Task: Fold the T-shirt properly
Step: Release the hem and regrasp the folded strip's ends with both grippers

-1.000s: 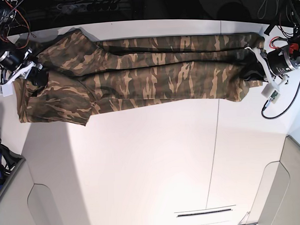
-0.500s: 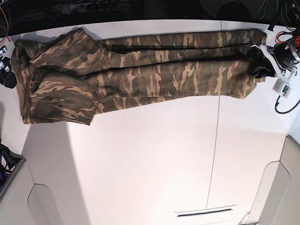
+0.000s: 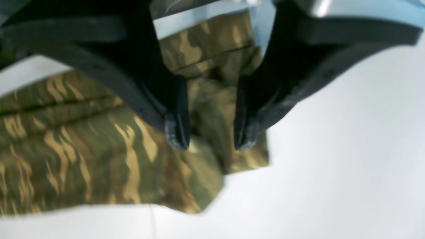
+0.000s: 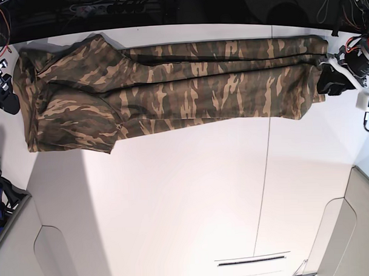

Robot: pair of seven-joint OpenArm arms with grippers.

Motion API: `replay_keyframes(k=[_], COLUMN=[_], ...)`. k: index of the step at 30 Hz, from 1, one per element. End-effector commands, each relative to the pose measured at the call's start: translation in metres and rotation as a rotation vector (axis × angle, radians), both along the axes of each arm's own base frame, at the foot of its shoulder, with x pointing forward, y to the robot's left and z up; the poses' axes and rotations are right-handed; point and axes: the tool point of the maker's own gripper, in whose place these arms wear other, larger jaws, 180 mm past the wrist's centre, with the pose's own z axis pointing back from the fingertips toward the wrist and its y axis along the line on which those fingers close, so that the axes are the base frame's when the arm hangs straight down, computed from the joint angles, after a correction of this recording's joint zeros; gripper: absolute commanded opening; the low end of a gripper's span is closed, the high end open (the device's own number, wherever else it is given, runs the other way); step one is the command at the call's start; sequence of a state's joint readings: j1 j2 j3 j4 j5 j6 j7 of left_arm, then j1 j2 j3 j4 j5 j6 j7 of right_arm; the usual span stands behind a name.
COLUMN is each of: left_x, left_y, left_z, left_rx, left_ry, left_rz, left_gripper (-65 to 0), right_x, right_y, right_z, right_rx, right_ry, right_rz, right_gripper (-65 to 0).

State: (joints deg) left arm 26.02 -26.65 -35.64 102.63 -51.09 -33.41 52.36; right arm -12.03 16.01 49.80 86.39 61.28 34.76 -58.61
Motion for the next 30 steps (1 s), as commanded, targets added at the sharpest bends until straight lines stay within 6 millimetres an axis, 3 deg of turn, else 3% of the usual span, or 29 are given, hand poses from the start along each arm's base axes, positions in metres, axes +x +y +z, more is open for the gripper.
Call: replay_keyframes(k=[1,2,5,11,15,22,30], left_x=[0.007,0.006,0.0,-0.008,-0.007,-0.014,-0.023], left_y=[0.007,0.009,0.015,0.023,0.021,0.009,0.016], left_z=[0.016,0.019,0.018,0.009,0.007,-0.026,-0.042], left_rx=[0.0,-0.008,-0.01,0.011,-0.004,-0.075,-0.036], left_ry=[-0.058,-0.069,-0.062,-0.022,-0.039,0.02,0.075], left_rz=[0.015,0.03,0.056,0.103,0.113,0.117,0.147], left_gripper=[-36.3,-33.6,-27.6,-27.3,-23.7,-22.6,-22.6], right_x=[0.013,0.016,0.025,0.045,0.049,0.043,0.04], right_y=[0.0,0.004,0.021,0.067,0.085,0.103,0.102], right_z=[0.019,0.019,0.017,0.001,-0.023,-0.056,-0.064], right_rx=[-0.016,-0.012,-0.006,-0.044,-0.156,-0.186,-0.172], right_ry=[-0.071,-0.074,-0.075,-0.049,0.002,0.063,0.086], right_rz=[0.018,0.03,0.086,0.223,0.278,0.331,0.325], right_gripper=[-61.2,-65.0,-65.0,-65.0,-65.0,-65.0,-65.0])
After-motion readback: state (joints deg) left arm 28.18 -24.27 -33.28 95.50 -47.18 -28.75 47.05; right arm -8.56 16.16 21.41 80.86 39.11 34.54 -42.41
